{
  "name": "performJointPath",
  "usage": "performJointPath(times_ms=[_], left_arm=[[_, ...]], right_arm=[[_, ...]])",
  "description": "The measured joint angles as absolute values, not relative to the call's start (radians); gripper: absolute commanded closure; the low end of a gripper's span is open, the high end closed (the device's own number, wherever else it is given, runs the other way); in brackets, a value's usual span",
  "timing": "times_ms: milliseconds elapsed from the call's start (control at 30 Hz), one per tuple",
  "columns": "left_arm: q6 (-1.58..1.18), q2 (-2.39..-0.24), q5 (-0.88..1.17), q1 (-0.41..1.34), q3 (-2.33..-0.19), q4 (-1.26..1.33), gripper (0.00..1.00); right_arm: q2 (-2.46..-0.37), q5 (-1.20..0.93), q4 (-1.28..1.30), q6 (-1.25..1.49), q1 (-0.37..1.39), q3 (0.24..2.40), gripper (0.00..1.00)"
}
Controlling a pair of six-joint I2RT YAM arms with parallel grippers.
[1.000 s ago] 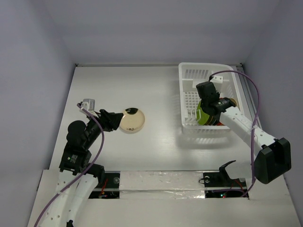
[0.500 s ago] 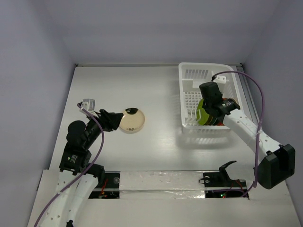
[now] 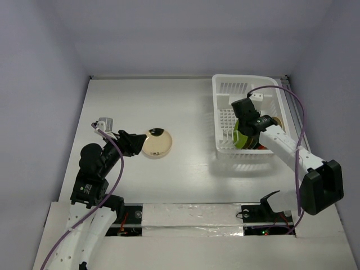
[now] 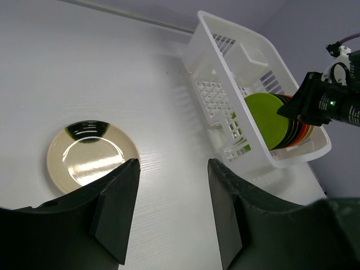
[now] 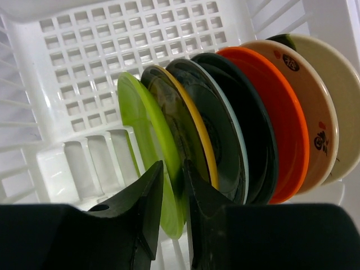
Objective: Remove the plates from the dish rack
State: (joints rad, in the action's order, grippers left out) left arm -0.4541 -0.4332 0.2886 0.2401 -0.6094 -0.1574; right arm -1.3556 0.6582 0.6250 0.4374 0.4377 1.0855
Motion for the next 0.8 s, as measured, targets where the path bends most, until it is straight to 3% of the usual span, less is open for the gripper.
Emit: performJointPath(times_ms=[100,233,333,533,800], left_arm=[[-0.454,-0.433,0.289,0.24,-0.609,-0.157,0.52],[-0.454,-0.433,0.289,0.24,-0.609,-0.157,0.52],[-0.454,-0.433,0.289,0.24,-0.609,-0.157,0.52],[-0.454,-0.429,0.292,0.24,-0.609,-0.157,0.52],[-0.454,-0.417,0.297,0.24,-0.609,-0.154,0.52]], right_arm=[[-1.373,0.659,0.631,0.441,0.438,1.085,0.76],[-1.414,0.674,0.668,0.43,0.438,1.111,0.89],[-1.431,0.687,0.713,0.403,0.437,1.132,0.95],[-1.465,0.689,0.795,0.351,0.438,1.227,1.0],[-1.534,0.727,0.873,0.308,0.449,1.316,1.0]])
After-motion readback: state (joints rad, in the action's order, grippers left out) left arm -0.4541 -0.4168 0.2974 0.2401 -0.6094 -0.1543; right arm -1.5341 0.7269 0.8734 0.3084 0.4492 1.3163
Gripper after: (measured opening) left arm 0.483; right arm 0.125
